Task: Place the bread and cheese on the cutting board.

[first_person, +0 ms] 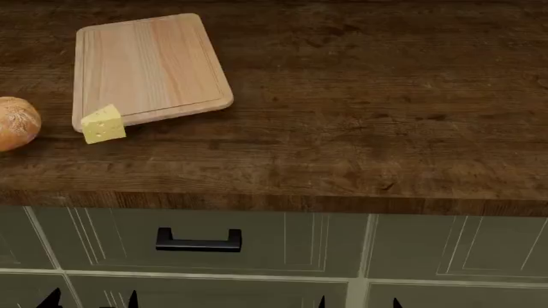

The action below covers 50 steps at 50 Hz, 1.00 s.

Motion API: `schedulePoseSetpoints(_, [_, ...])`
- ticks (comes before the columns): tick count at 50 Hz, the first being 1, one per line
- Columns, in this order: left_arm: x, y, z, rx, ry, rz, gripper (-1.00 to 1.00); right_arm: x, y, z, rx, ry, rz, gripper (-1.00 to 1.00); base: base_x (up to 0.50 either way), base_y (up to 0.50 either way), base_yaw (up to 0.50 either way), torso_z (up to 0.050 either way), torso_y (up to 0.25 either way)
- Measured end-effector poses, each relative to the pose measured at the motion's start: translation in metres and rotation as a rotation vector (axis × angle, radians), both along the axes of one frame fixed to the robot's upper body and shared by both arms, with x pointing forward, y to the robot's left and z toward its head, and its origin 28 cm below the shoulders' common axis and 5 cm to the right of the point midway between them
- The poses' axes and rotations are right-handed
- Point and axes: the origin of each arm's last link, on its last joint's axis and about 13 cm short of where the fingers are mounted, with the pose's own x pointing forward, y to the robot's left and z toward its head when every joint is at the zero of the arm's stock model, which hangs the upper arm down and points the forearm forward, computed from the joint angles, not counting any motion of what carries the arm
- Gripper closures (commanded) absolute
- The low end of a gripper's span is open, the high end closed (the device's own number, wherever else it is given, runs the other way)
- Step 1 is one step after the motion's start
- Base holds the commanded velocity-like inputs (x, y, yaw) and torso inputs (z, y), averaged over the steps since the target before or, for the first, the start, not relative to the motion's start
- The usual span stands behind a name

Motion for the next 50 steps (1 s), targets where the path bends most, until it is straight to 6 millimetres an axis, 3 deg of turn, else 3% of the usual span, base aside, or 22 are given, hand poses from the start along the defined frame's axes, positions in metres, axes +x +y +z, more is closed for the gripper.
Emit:
schedulePoseSetpoints(22, [-0.002,0.002,0.002,-0.011,-0.002,-0.006,-1.0,-0.002,0.0,0.008,0.027,-0.031,0.009,-1.0,0.0,0.0,0.0,0.002,0.0])
schedulePoseSetpoints(27, [0.0,0.004,0.016,-0.021,-0.031,-0.015,-1.0,0.003,-0.001,0.028,0.027,-0.069,0.01,-1.0,0.0,0.0,0.0,0.05,0.0])
schedulePoseSetpoints(41, [0.025,0.019,0.09,-0.001,-0.2,0.005,-1.0,0.025,-0.007,0.111,0.062,-0.211,0.023,-1.0,0.0,0.0,0.0,0.05,0.0])
schedulePoseSetpoints(50, [0.028,0.023,0.113,0.027,-0.264,0.011,-1.0,0.029,-0.007,0.133,0.051,-0.246,0.052,-1.0,0.03,0.14,0.0,0.05,0.0])
